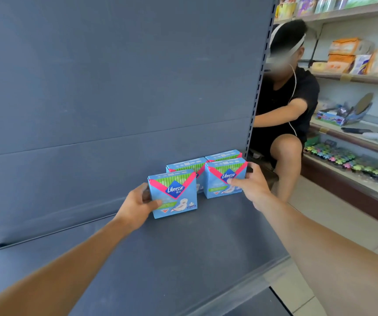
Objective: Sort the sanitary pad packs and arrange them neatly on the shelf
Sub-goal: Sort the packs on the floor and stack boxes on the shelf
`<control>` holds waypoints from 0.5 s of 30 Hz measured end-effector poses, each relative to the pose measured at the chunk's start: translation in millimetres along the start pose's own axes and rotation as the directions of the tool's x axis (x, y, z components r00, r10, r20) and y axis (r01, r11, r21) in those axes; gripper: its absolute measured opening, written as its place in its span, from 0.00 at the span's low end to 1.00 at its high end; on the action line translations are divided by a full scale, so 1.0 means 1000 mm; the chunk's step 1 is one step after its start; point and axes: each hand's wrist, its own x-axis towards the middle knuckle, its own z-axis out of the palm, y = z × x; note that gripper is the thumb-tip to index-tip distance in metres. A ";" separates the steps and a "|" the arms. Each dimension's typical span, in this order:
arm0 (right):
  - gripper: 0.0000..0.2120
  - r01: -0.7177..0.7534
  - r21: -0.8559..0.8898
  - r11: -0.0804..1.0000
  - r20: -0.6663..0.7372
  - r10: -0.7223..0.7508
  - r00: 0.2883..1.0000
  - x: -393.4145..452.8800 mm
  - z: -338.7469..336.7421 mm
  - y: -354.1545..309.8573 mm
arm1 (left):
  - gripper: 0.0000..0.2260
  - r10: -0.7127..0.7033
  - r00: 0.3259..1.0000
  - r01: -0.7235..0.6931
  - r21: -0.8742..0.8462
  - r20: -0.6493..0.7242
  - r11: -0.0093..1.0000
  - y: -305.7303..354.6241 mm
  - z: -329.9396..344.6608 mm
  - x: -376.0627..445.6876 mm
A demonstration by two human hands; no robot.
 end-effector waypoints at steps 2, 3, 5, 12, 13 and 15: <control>0.27 0.011 -0.077 0.997 0.026 -0.009 1.000 -0.001 0.001 0.004 | 0.14 -0.015 1.000 0.015 0.014 -0.003 1.000 -0.001 -0.007 0.000; 0.25 0.019 -0.103 0.994 0.042 -0.015 0.999 -0.002 0.000 0.005 | 0.14 -0.027 1.000 0.027 0.020 -0.004 0.999 -0.002 -0.009 0.001; 0.25 0.032 -0.097 0.995 0.099 -0.023 0.995 -0.008 0.000 0.003 | 0.14 -0.034 0.999 0.034 0.027 -0.002 0.999 -0.001 -0.011 0.000; 0.17 0.044 0.033 0.998 0.038 -0.046 0.998 -0.049 -0.013 -0.005 | 0.13 -0.075 0.997 0.076 0.009 -0.022 0.997 0.003 -0.016 -0.011; 0.16 0.049 0.045 0.998 0.007 -0.049 0.999 -0.057 -0.016 -0.006 | 0.12 -0.084 0.996 0.085 0.006 -0.023 0.996 0.004 -0.017 -0.014; 0.13 0.041 0.098 0.994 -0.022 -0.039 0.999 -0.076 -0.024 -0.007 | 0.11 -0.100 0.995 0.100 -0.010 -0.023 0.995 0.011 -0.016 -0.025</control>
